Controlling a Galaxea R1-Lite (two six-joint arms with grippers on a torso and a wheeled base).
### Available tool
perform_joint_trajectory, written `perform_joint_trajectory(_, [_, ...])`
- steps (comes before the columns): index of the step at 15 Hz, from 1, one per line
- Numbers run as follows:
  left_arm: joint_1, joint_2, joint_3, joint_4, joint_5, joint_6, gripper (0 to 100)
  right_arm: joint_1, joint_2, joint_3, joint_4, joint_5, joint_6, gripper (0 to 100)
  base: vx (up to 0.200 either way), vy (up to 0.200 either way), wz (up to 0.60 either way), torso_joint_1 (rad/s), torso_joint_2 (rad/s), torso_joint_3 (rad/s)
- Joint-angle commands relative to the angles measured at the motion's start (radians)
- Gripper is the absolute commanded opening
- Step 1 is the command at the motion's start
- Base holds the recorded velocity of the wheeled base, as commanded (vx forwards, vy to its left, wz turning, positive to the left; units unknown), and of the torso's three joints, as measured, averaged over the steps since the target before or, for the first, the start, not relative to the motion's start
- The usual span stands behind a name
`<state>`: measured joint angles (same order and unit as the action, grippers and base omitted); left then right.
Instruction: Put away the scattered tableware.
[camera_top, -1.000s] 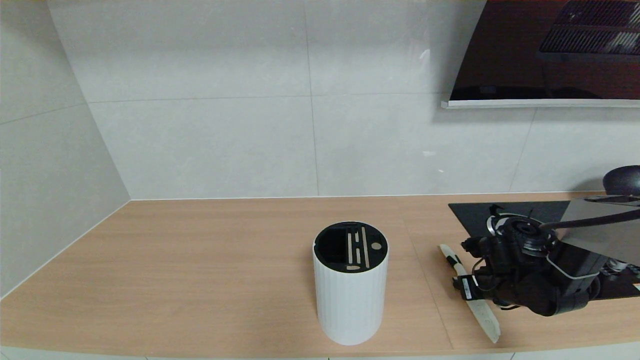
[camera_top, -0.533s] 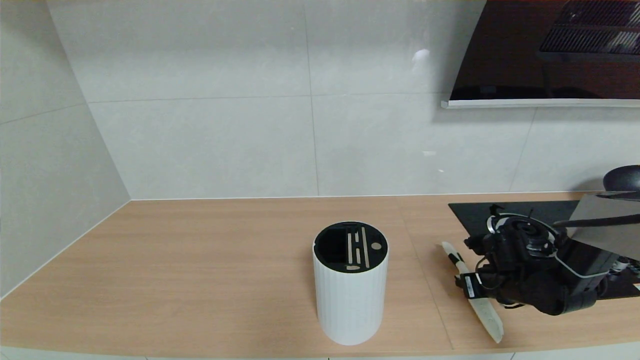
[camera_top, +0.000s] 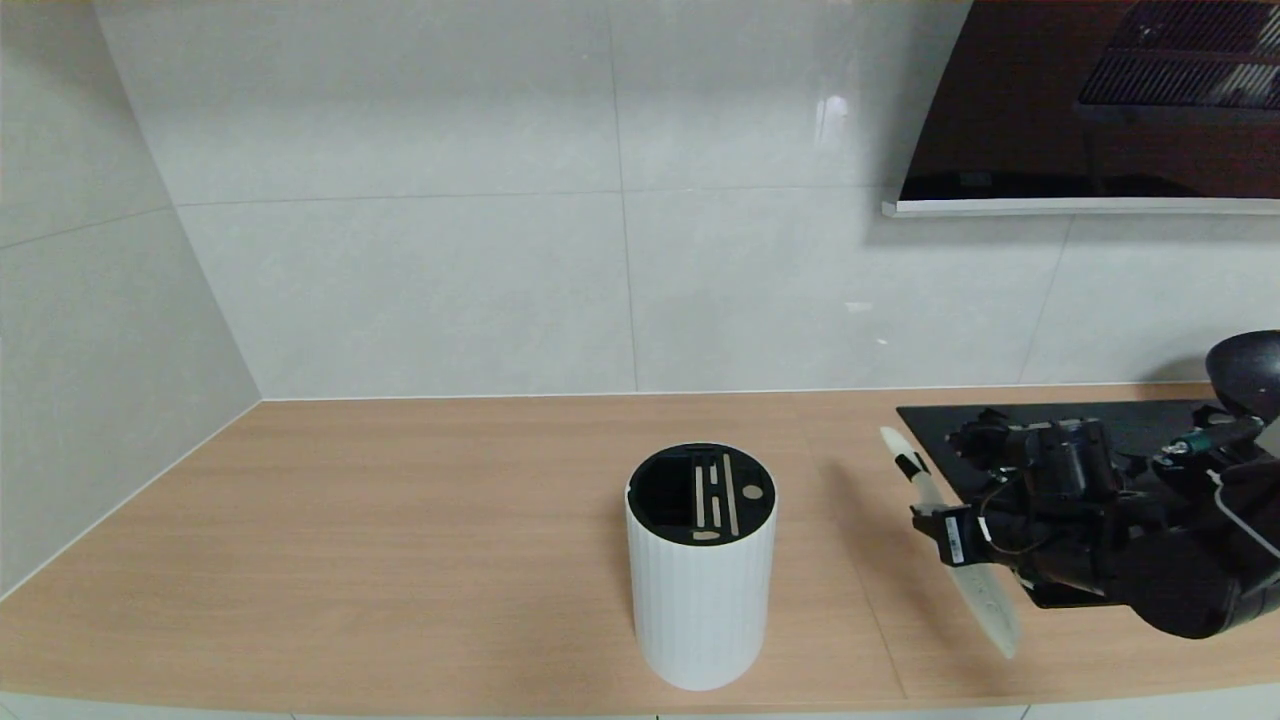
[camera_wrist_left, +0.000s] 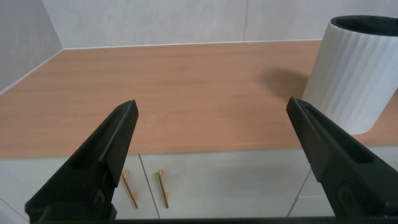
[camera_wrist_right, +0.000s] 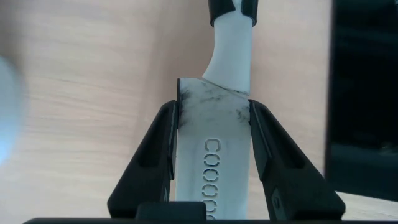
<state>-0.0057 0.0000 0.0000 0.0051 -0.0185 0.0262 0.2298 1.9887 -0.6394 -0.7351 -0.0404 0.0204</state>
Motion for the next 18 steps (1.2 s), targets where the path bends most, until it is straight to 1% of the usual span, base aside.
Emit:
perform_joint_trajectory(1, [0.0, 0.0, 0.0, -0.001, 0.0, 0.003, 100, 0.023, -0.102, 0.02, -0.001, 0.001, 0.0, 0, 0.0, 0.0, 0.0, 0.0, 0.0, 0.0])
perform_joint_trajectory(3, [0.0, 0.0, 0.0, -0.001, 0.0, -0.002, 100, 0.026, -0.125, 0.026, -0.001, 0.001, 0.0, 0, 0.0, 0.0, 0.0, 0.0, 0.0, 0.0])
perform_joint_trajectory(4, [0.001, 0.0, 0.0, -0.002, -0.001, 0.001, 100, 0.036, -0.137, 0.027, -0.001, 0.001, 0.0, 0, 0.0, 0.0, 0.0, 0.0, 0.0, 0.0])
perform_joint_trajectory(5, [0.001, 0.0, -0.011, -0.004, -0.02, 0.0, 100, 0.042, -0.154, 0.027, -0.001, 0.001, 0.0, 0, 0.0, 0.0, 0.0, 0.0, 0.0, 0.0])
perform_joint_trajectory(6, [0.0, 0.0, -0.069, 0.006, -0.067, -0.012, 100, 0.045, -0.18, 0.026, -0.001, 0.001, 0.0, 0, 0.0, 0.0, 0.0, 0.0, 0.0, 0.0])
perform_joint_trajectory(7, [-0.007, 0.031, -0.176, 0.055, -0.189, -0.069, 100, 0.052, -0.222, 0.023, 0.0, 0.001, 0.0, 0, 0.0, 0.0, 0.0, 0.0, 0.0, 0.0])
perform_joint_trajectory(8, [-0.019, 0.084, -0.247, 0.104, -0.279, -0.083, 100, 0.052, -0.237, 0.015, 0.0, 0.004, 0.0, 0, 0.0, 0.0, 0.0, 0.0, 0.0, 0.0])
perform_joint_trajectory(9, [-0.023, 0.161, -0.31, 0.138, -0.362, -0.084, 100, 0.052, -0.245, -0.005, 0.0, 0.007, 0.0, 0, 0.0, 0.0, 0.0, 0.0, 0.0, 0.0])
perform_joint_trajectory(10, [-0.023, 0.273, -0.37, 0.141, -0.434, -0.083, 100, 0.052, -0.245, -0.037, 0.002, 0.01, -0.002, 0, 0.0, 0.0, 0.0, 0.0, 0.0, 0.0])
perform_joint_trajectory(12, [-0.023, 0.491, -0.489, 0.133, -0.537, -0.083, 100, 0.075, -0.237, -0.114, 0.011, 0.01, -0.004, 0, 0.0, 0.0, 0.0, 0.0, 0.0, 0.0])
perform_joint_trajectory(13, [-0.023, 0.624, -0.557, 0.11, -0.581, -0.084, 100, 0.095, -0.234, -0.151, 0.017, 0.01, -0.005, 0, 0.0, 0.0, 0.0, 0.0, 0.0, 0.0])
perform_joint_trajectory(14, [-0.023, 0.678, -0.58, 0.098, -0.59, -0.086, 100, 0.108, -0.232, -0.168, 0.028, 0.01, -0.005, 0, 0.0, 0.0, 0.0, 0.0, 0.0, 0.0])
perform_joint_trajectory(15, [-0.025, 0.828, -0.621, 0.035, -0.597, -0.084, 100, 0.138, -0.231, -0.21, 0.052, 0.01, -0.005, 0, 0.0, 0.0, 0.0, 0.0, 0.0, 0.0])
perform_joint_trajectory(16, [-0.031, 0.917, -0.646, -0.04, -0.597, -0.086, 100, 0.164, -0.235, -0.227, 0.065, 0.01, -0.005, 0, 0.0, 0.0, 0.0, 0.0, 0.0, 0.0])
perform_joint_trajectory(17, [-0.042, 0.979, -0.657, -0.1, -0.597, -0.095, 100, 0.183, -0.234, -0.235, 0.068, 0.01, -0.005, 0, 0.0, 0.0, 0.0, 0.0, 0.0, 0.0])
perform_joint_trajectory(18, [-0.091, 1.083, -0.667, -0.237, -0.594, -0.178, 100, 0.22, -0.232, -0.253, 0.069, 0.002, -0.005, 0, 0.0, 0.0, 0.0, 0.0, 0.0, 0.0])
